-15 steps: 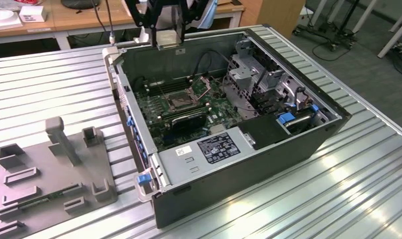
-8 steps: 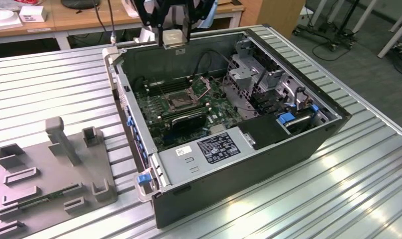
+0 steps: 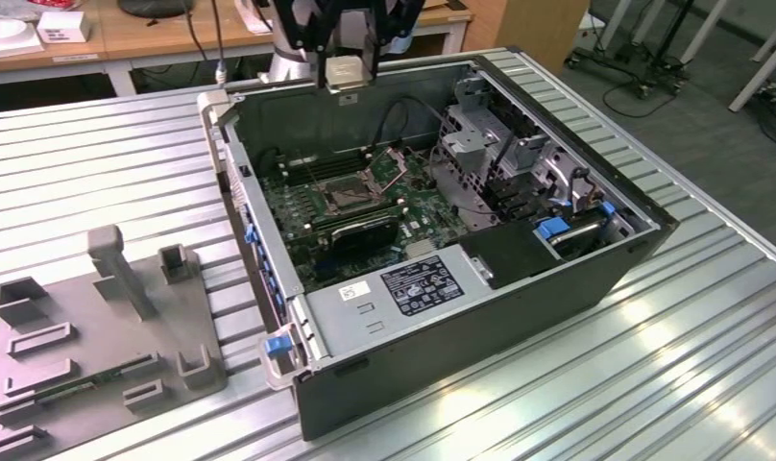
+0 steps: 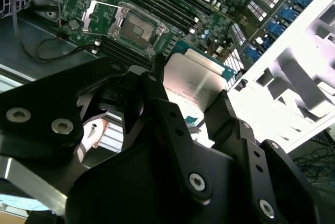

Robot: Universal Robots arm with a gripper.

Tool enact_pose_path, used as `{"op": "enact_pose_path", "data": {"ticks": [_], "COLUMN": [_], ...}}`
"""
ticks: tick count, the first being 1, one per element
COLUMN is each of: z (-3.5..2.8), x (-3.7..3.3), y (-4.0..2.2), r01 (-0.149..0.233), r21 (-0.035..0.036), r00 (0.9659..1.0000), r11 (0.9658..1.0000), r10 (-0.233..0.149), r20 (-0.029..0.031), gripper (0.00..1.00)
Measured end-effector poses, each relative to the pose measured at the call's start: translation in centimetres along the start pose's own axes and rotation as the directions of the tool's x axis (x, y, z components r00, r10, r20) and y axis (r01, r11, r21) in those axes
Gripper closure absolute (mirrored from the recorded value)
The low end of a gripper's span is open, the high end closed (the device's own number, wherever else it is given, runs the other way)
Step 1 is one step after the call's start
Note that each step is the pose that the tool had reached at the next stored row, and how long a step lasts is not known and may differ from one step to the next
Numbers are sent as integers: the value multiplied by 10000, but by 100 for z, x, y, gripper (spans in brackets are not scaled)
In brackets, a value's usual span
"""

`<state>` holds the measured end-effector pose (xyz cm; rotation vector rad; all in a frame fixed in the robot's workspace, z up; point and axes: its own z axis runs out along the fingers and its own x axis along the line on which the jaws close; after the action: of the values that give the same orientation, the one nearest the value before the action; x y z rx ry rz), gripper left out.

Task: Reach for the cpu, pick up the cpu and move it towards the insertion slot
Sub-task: 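Pick up the cpu and move it towards the insertion slot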

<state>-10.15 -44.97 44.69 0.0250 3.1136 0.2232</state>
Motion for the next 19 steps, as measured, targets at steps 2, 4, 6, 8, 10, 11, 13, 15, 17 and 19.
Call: {"op": "enact_pose_path", "data": {"ticks": [2, 4, 6, 8, 10, 11, 13, 15, 17, 19], "z": [1, 2, 2, 2, 2, 4, 11, 20, 34, 48], "x": [-27, -49, -52, -53, -54, -54, -55, -60, -77, -100], "y": [0, 0, 0, 1, 1, 1, 22, 46, 82, 121], "r01": [0, 0, -1, -1, 0, 0, -11, -21, -21, -20], "r21": [0, 0, 0, 1, 0, -2, 0, 0, 1, -1], "r00": [10000, 10000, 10000, 10000, 10000, 10000, 10000, 10000, 10000, 10000], "r11": [10000, 10000, 10000, 10000, 10000, 10000, 10000, 10000, 10000, 10000], "r10": [0, 0, 1, 1, 0, 0, 11, 21, 21, 20], "r20": [0, 0, 0, 1, 0, 2, 5, 8, 7, 8], "gripper": [45, 45, 45, 45, 45, 45, 45, 45, 45, 45]}}
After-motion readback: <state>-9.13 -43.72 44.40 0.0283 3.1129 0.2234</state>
